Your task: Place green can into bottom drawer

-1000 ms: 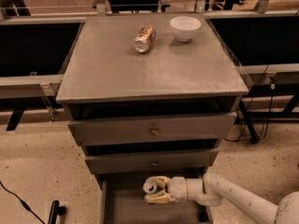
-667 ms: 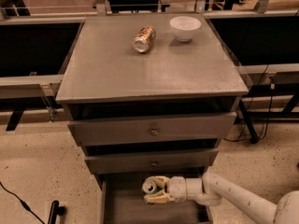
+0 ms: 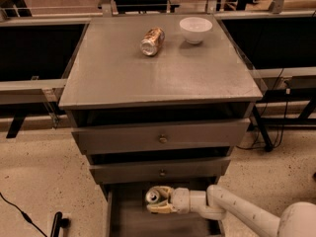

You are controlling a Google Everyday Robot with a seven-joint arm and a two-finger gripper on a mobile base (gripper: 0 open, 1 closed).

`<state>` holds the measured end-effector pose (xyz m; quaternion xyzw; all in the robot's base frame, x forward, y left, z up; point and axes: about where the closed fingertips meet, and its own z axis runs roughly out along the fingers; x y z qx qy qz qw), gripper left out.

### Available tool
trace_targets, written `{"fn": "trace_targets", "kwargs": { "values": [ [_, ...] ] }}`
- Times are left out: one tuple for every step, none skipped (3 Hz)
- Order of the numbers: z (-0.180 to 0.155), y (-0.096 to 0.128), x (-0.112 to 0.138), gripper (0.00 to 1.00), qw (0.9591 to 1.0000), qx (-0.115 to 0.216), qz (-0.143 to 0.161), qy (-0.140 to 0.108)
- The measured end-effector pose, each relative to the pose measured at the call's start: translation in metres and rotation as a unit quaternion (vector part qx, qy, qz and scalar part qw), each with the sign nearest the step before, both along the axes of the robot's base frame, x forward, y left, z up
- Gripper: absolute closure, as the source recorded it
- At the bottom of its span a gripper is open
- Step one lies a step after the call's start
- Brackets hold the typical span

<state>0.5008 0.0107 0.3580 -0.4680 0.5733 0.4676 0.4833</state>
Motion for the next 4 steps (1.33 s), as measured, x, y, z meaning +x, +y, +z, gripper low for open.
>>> {"fn": "trace_targets", "kwargs": {
  "values": [
    [-0.037, 0.017, 0.009, 1.0, 1.0, 0.002, 0.003, -0.002],
    [-0.074, 0.028, 0.014, 1.0, 0.9998, -0.002, 0.012, 0.017],
    [-0.096, 0.03, 0.017, 0.86, 0.9995, 0.005, 0.011, 0.028],
    [-0.109, 0.029, 0.019, 0.62, 0.9996, 0.004, 0.006, 0.029]
  ]
}}
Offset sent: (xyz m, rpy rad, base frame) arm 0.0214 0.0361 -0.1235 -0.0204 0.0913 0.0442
